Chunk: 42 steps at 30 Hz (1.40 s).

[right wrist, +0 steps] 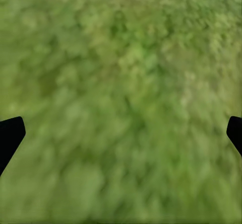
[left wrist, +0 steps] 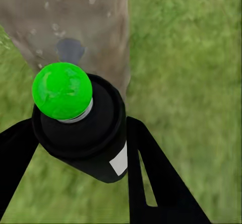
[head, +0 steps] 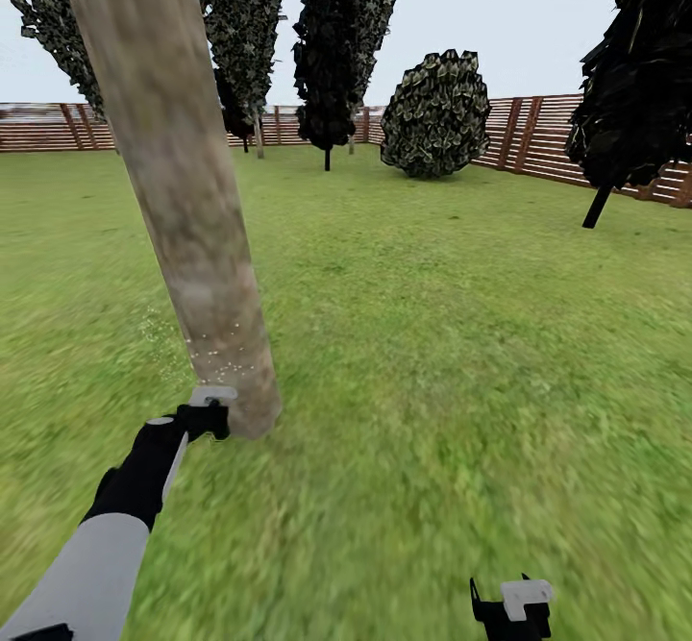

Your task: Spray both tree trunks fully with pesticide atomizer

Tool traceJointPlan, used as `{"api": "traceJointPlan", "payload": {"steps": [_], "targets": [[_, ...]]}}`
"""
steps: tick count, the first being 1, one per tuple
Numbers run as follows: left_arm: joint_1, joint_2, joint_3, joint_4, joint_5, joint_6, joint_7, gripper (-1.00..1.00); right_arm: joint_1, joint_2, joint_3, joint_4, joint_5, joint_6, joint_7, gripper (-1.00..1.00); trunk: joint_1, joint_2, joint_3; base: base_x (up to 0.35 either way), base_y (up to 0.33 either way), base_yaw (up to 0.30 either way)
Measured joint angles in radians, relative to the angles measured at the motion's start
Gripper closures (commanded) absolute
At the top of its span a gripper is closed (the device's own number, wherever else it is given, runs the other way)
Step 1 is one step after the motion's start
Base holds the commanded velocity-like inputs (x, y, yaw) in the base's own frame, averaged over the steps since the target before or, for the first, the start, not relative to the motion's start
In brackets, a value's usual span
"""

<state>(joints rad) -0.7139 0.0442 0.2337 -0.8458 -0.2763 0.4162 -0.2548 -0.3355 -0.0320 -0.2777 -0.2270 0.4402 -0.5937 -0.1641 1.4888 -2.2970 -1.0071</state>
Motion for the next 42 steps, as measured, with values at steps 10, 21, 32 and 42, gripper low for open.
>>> {"api": "traceJointPlan", "payload": {"steps": [10,21,32,42], "targets": [[-0.023,0.121,-0.06,-0.083,0.002,0.113,-0.104,1.0,0.0,0.001,0.0,0.0,0.0,0.0,0.0,-1.0,0.0,0.0,0.0,0.012,0.0,0.059],[-0.014,0.121,-0.085,-0.159,-0.003,0.184,-0.105,1.0,0.0,0.0,0.0,0.0,0.0,0.0,-0.001,-1.0,0.0,0.0,0.0,0.2,0.0,0.015],[-0.033,0.093,-0.083,-0.176,-0.001,0.219,-0.169,1.0,0.0,0.0,0.0,0.0,0.0,0.0,0.0,-1.0,0.0,0.0,0.0,0.001,0.0,0.0],[-0.056,0.158,-0.086,-0.245,0.004,0.28,-0.19,1.0,0.0,0.0,0.0,0.0,0.0,0.0,0.0,-1.0,0.0,0.0,0.0,0.0,0.0,0.0]]}}
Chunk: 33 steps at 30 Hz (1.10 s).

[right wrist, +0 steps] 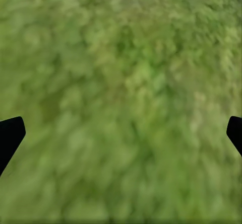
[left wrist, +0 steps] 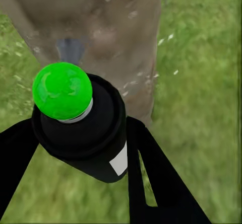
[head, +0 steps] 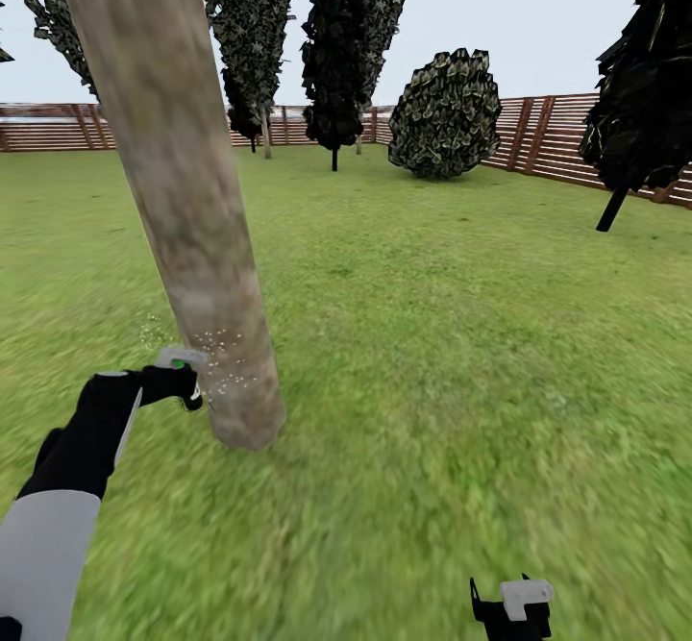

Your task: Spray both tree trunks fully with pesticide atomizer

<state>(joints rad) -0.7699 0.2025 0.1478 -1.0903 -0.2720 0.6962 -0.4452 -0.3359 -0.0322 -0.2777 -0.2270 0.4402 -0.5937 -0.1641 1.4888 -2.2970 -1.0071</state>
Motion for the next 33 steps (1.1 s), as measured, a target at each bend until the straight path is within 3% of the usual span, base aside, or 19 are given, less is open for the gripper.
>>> {"api": "traceJointPlan", "payload": {"steps": [3,7,9,12,15,20,23,26,33], "targets": [[0.0,-0.02,-0.022,-0.049,-0.002,0.047,-0.001,1.0,0.0,0.0,0.0,0.0,0.0,0.0,0.0,-1.0,0.0,0.0,0.0,0.0,0.0,0.0],[-0.012,-0.013,-0.041,-0.096,-0.005,0.075,-0.002,1.0,0.0,0.0,0.0,0.0,0.0,0.0,0.0,-1.0,0.0,0.0,0.0,0.0,0.0,0.0],[-0.011,-0.004,-0.033,-0.097,-0.01,0.075,-0.002,1.0,0.0,0.0,0.0,0.0,0.0,0.0,0.0,-1.0,0.0,0.0,0.0,0.0,0.0,0.0],[-0.002,0.031,-0.024,-0.098,-0.011,0.075,-0.003,1.0,0.001,0.0,0.0,0.0,0.0,0.0,0.0,-1.0,0.0,0.0,0.0,0.0,0.0,0.0],[0.003,0.042,-0.023,-0.098,-0.01,0.071,-0.003,1.0,0.0,0.0,0.0,0.0,0.0,0.0,0.0,-1.0,0.0,0.0,0.0,0.0,0.0,0.0],[0.006,0.042,-0.022,-0.086,-0.014,0.065,0.006,1.0,0.0,0.0,0.0,0.0,0.0,0.0,0.0,-1.0,0.0,0.0,0.0,0.0,-0.131,0.001],[0.036,0.042,-0.021,-0.071,-0.016,0.061,0.023,1.0,0.001,0.001,0.0,0.0,0.0,0.0,0.0,-1.0,0.0,0.0,0.0,0.0,-0.26,0.123],[0.05,0.038,0.023,-0.068,-0.014,0.059,0.06,1.0,0.0,0.002,0.001,0.0,0.0,0.0,0.0,-1.0,0.0,0.0,0.0,0.0,-0.272,0.264],[0.051,0.032,0.023,-0.068,-0.003,0.06,0.06,1.0,0.001,0.002,0.001,0.0,0.0,0.0,0.0,-1.0,0.0,0.0,0.0,0.085,-0.274,0.245]]}}
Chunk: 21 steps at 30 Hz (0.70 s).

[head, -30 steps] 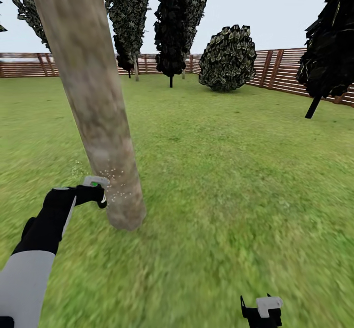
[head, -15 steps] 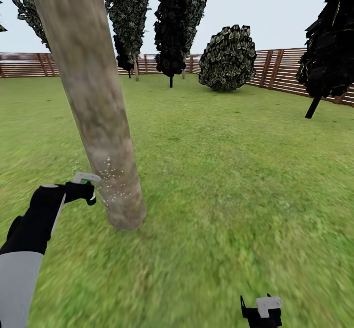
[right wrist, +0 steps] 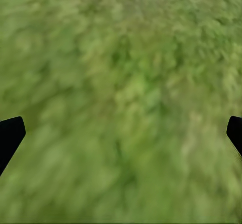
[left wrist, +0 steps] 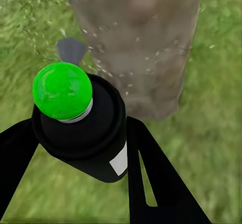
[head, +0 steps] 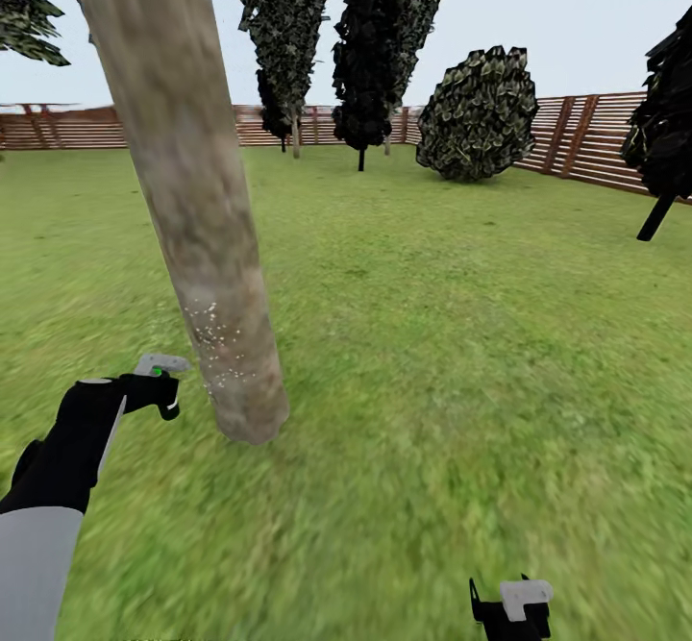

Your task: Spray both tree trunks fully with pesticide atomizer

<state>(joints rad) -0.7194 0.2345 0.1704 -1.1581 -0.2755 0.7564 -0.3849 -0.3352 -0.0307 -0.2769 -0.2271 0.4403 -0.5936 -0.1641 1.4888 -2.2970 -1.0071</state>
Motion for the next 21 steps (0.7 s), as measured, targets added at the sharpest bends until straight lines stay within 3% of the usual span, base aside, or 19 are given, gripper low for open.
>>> {"api": "traceJointPlan", "payload": {"steps": [11,14,16,19,21], "targets": [[0.006,-0.017,0.0,0.0,0.0,0.0,0.001,1.0,0.0,-0.002,-0.001,-0.001,0.0,0.0,-0.002,-1.0,0.0,0.0,0.0,0.025,-0.274,0.01],[0.028,-0.039,0.0,0.001,-0.001,-0.002,0.002,1.0,-0.001,-0.002,-0.001,0.0,0.0,0.0,-0.001,-1.0,0.0,0.0,0.0,-0.104,-0.273,0.0],[0.062,-0.055,0.002,0.002,-0.004,-0.032,0.004,1.0,-0.001,-0.002,-0.001,0.0,0.0,0.0,0.0,-1.0,0.0,0.0,0.0,-0.096,-0.274,0.0],[0.111,-0.06,0.007,0.007,-0.006,-0.105,0.008,1.0,0.0,-0.002,-0.001,-0.001,-0.001,0.0,0.0,-1.0,0.0,0.0,0.0,-0.028,-0.274,0.0],[0.126,-0.063,0.01,0.022,-0.006,-0.13,0.043,1.0,-0.001,-0.002,-0.001,-0.001,0.0,0.0,0.0,-1.0,0.0,0.0,0.0,-0.004,-0.274,0.0]]}}
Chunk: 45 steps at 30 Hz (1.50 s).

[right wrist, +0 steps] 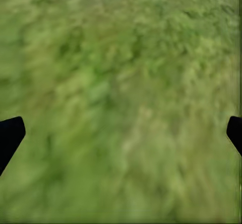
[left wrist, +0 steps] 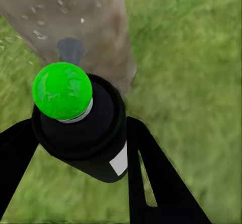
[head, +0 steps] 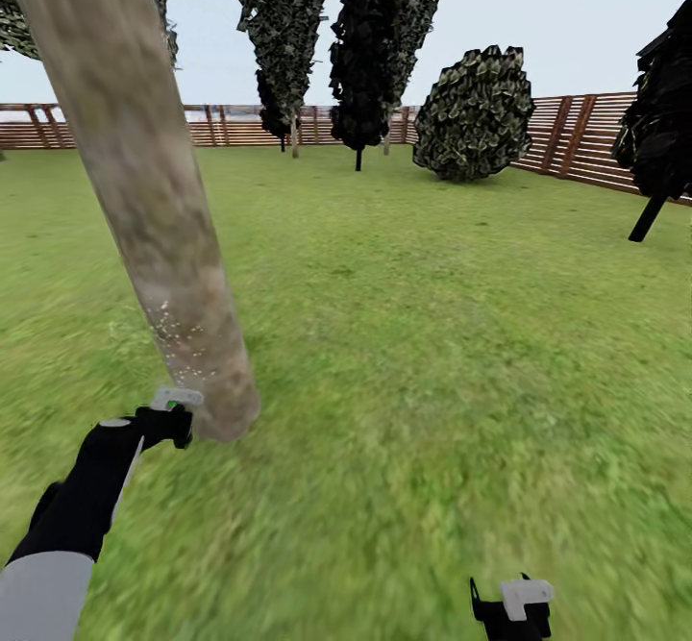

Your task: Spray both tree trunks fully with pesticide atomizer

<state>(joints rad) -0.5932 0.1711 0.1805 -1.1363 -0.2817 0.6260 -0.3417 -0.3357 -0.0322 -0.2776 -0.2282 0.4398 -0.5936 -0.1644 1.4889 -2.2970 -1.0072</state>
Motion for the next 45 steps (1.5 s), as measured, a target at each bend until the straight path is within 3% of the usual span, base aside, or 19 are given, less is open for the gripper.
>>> {"api": "traceJointPlan", "payload": {"steps": [3,4,7,10,15,26,45], "targets": [[0.004,-0.013,0.001,0.045,0.006,-0.013,0.091,1.0,0.0,0.001,0.0,0.001,0.0,0.0,0.0,-1.0,0.0,0.0,0.0,-0.001,-0.274,0.0],[0.004,-0.025,0.003,0.083,0.02,-0.05,0.112,1.0,0.0,0.001,0.0,0.001,0.0,0.0,0.0,-1.0,0.0,0.0,0.0,0.028,-0.274,0.0],[0.004,-0.032,0.086,0.169,0.041,-0.152,0.162,1.0,0.0,0.002,0.001,0.001,0.001,0.0,0.0,-1.0,0.0,0.0,0.0,0.137,-0.244,0.0],[0.004,-0.034,0.117,0.265,0.041,-0.225,0.184,1.0,0.0,0.002,0.001,0.001,0.0,0.0,0.0,-1.0,0.0,0.0,0.0,0.253,-0.175,0.0],[0.004,-0.033,0.143,0.297,0.046,-0.26,0.201,1.0,0.001,0.002,0.001,0.0,0.0,0.0,0.0,-1.0,0.0,0.0,-0.001,0.293,-0.127,0.057],[0.004,-0.036,0.146,0.299,0.053,-0.262,0.209,1.0,0.0,0.002,0.001,0.001,0.0,0.0,0.0,-1.0,0.0,0.0,-0.007,0.104,-0.198,0.188],[0.004,-0.045,0.147,0.297,0.052,-0.262,0.21,1.0,0.0,0.001,0.001,0.001,0.002,0.0,0.0,-1.0,0.0,0.0,-0.008,0.0,-0.272,0.007]]}}
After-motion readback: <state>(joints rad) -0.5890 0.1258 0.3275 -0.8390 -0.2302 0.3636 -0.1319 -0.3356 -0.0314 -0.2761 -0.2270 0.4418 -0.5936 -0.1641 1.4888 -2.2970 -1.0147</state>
